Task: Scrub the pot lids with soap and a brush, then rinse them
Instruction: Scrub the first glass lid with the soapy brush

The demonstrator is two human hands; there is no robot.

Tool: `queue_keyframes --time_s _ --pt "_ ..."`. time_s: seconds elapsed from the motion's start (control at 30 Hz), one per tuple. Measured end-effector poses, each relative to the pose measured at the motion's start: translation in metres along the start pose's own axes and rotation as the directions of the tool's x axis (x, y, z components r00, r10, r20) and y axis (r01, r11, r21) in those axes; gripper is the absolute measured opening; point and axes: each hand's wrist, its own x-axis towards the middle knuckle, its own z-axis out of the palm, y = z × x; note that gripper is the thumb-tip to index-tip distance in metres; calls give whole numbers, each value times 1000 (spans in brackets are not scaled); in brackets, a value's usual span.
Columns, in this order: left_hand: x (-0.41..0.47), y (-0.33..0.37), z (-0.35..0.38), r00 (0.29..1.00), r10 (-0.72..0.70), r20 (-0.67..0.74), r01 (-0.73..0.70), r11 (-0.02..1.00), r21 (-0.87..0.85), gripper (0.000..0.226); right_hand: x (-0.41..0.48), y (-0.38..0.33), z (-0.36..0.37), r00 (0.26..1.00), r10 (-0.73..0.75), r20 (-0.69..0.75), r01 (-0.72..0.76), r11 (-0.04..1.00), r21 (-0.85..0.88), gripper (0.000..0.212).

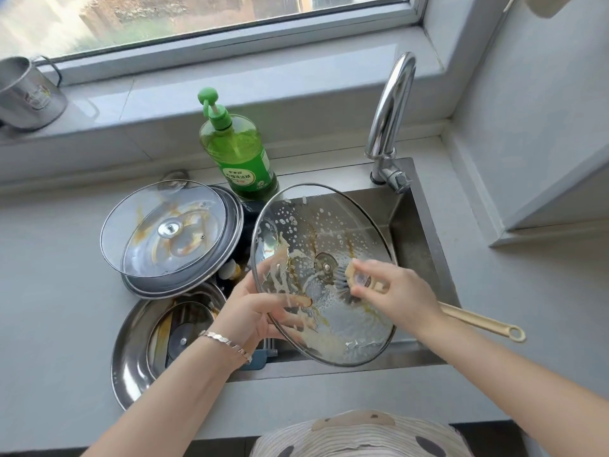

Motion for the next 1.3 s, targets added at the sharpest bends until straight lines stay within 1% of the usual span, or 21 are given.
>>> queue_keyframes --time_s 0.03,0.07,0.13,0.17,0.27,0.3,0.4,0.47,0.57,0.67,0.73,0.8,0.87,0.97,1.0,1.03,1.1,1.13,1.17,1.27,1.3 --pt "0 0 -1 1000 -4 -1 4 1000 -6 86 0 0 -1 1000 -16 8 16 1000 7 44" --pt "-1 0 -1 1000 -6 0 6 1000 -9 86 6 6 -8 999 36 -23 -35 999 6 44" --pt "-2 -2 -1 1000 -11 7 11 1000 1 85 20 17 -19 969 187 -161 -191 982 -5 43" --pt "-1 -3 0 1000 -15 12 15 1000 6 85 23 20 -19 960 199 -195 -207 978 -20 42" --pt "1 -5 3 999 -36 36 36 999 19 83 18 6 -3 994 14 -105 -19 999 -46 41" --pt "0 -5 2 998 -45 36 44 999 25 83 17 6 -1 994 0 -107 -3 999 -35 42" --pt "-1 -6 1 997 -60 44 57 996 62 84 36 14 -17 950 202 -237 -191 979 70 45" --pt "1 -7 5 997 -64 50 59 994 93 86 47 6 -19 936 236 -260 -210 970 123 45" --pt "5 -6 12 995 -78 65 71 993 99 87 58 -37 -14 948 137 -287 -71 971 229 47" --pt "8 -5 15 991 -83 103 77 995 65 84 55 -85 -11 955 23 -297 93 924 370 49" --pt "9 -4 13 990 -79 113 77 997 24 82 43 -104 -2 954 -149 -261 239 903 358 49" --pt "8 -2 7 990 -69 121 70 998 -3 84 38 -107 2 944 -240 -227 311 877 367 50" --pt "6 -1 1 991 -57 124 58 998 -3 87 54 -92 -8 955 -157 -250 241 905 350 50" --pt "5 -1 -2 993 -50 107 49 999 12 89 75 -65 -26 939 146 -310 -47 951 305 48" --pt "6 -2 -1 993 -49 103 46 999 27 89 74 -66 -25 940 162 -301 -65 949 309 48" --pt "7 -2 0 994 -49 102 45 998 43 88 69 -70 -20 954 112 -278 -17 947 322 48" --pt "8 -1 2 993 -55 103 50 997 52 87 53 -87 -5 975 -96 -201 164 919 358 49" --pt "9 0 2 992 -60 108 55 998 44 86 49 -90 -1 969 -164 -185 223 902 368 50" --pt "8 1 2 991 -63 117 60 998 32 86 51 -89 -1 966 -165 -201 230 903 364 50" --pt "5 1 3 990 -59 126 58 998 13 84 72 -71 -18 947 107 -304 17 925 380 50" --pt "6 -1 4 991 -56 119 54 998 21 83 74 -68 -19 937 158 -311 -30 924 381 51"
